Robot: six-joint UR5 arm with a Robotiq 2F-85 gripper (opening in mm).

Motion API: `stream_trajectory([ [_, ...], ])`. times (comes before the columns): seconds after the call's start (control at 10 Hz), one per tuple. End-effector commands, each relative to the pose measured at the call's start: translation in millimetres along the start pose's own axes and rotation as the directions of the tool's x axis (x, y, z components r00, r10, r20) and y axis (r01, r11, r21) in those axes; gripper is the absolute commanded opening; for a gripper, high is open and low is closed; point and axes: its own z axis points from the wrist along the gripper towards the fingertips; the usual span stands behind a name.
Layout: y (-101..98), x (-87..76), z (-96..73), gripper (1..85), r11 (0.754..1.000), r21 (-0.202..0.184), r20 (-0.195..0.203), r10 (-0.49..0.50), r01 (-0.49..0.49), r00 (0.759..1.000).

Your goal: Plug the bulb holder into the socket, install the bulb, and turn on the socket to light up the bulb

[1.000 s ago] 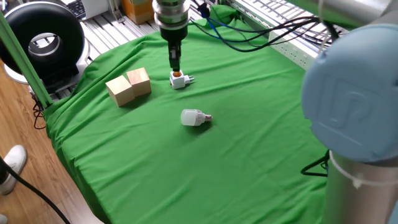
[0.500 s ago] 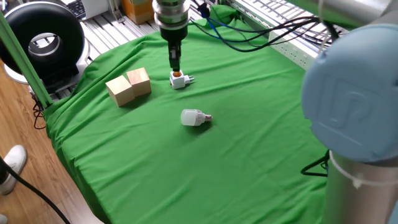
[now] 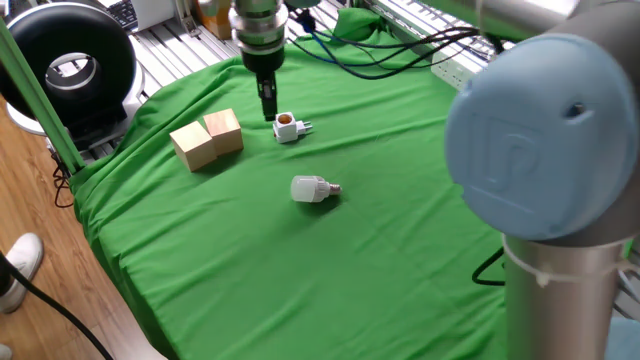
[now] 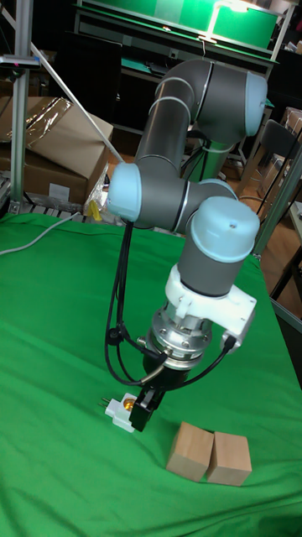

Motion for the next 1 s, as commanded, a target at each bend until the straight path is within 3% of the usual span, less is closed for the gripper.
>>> stream_trajectory([
  [0.0,4.4,2.4,9.0,63.7,0.999,-0.020,0.011,-0.028,0.028,1.000],
  [0.4,1.5,7.8,22.3,64.0,1.000,-0.004,-0.009,-0.028,0.028,1.000],
  [0.9,3.0,17.4,35.7,64.0,0.999,-0.002,-0.006,-0.050,0.050,0.999],
])
